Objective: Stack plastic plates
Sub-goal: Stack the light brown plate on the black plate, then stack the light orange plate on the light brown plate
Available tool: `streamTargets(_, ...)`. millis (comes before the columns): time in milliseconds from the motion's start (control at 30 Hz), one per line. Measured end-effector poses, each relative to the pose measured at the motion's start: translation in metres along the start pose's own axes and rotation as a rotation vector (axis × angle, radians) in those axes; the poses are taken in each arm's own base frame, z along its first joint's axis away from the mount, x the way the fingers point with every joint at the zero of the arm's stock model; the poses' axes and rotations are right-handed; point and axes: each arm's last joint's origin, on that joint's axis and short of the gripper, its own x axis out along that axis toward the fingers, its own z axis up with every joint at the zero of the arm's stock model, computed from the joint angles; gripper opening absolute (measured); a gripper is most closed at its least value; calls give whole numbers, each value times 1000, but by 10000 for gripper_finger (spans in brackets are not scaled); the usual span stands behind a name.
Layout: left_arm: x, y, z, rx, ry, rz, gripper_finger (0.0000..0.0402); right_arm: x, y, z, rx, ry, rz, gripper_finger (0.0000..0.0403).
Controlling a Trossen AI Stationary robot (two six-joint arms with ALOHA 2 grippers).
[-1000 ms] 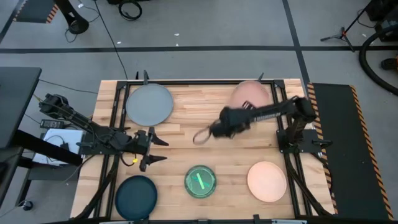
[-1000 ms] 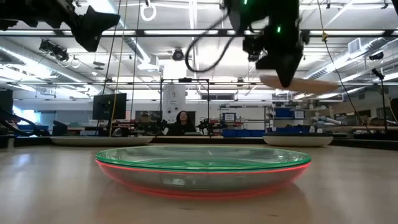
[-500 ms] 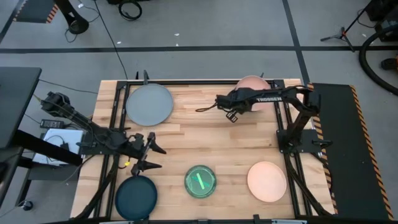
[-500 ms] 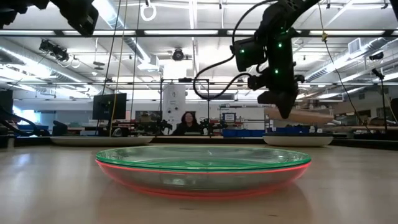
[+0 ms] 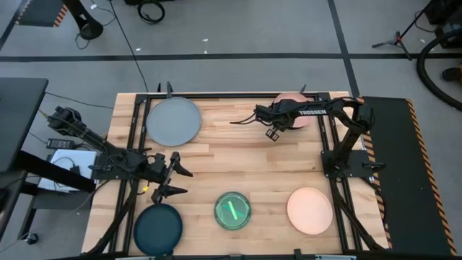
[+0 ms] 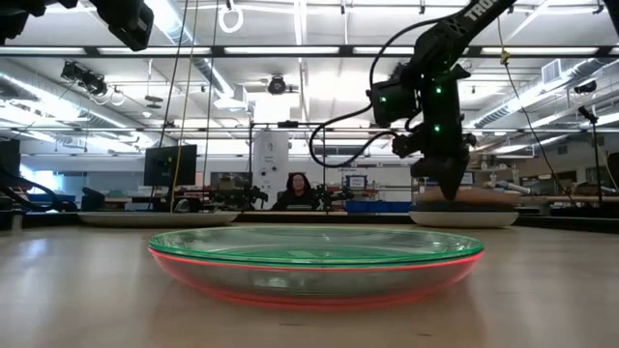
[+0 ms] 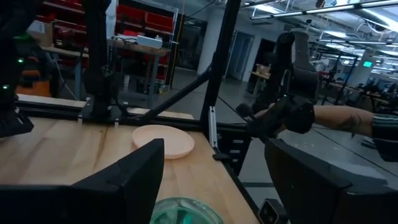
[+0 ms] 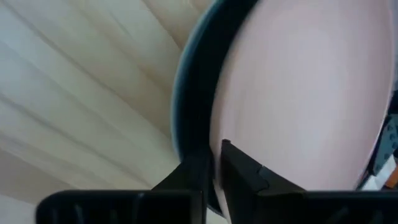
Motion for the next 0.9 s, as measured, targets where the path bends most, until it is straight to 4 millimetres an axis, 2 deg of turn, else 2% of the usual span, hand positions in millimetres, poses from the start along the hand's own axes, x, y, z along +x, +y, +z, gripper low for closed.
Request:
streamTargets(167,0,0,0,59,1,1,283,-2,4,3,21,-47,3,102)
streamTargets(300,0,-1,-1,71,4,-3,283,-9,6,4,106,-84,-79,152)
streamTargets(400,-1,-2,-1,77,5,-10,283,-26,15,2,97,-96,-52,177)
streamTargets(500,-1,-3,-1,126,6,-19,283,-57,34,-4,137,-126,6,189)
streamTargets(600,-1,-5,-1,172,1,-27,283,-90,57,-18,254,-141,76,189)
streamTargets(733,-1,-5,-1,182,-1,-27,283,-126,88,-47,332,-89,213,188)
streamTargets(900,-1,-4,0,195,-13,21,283,-149,112,-94,382,118,267,177)
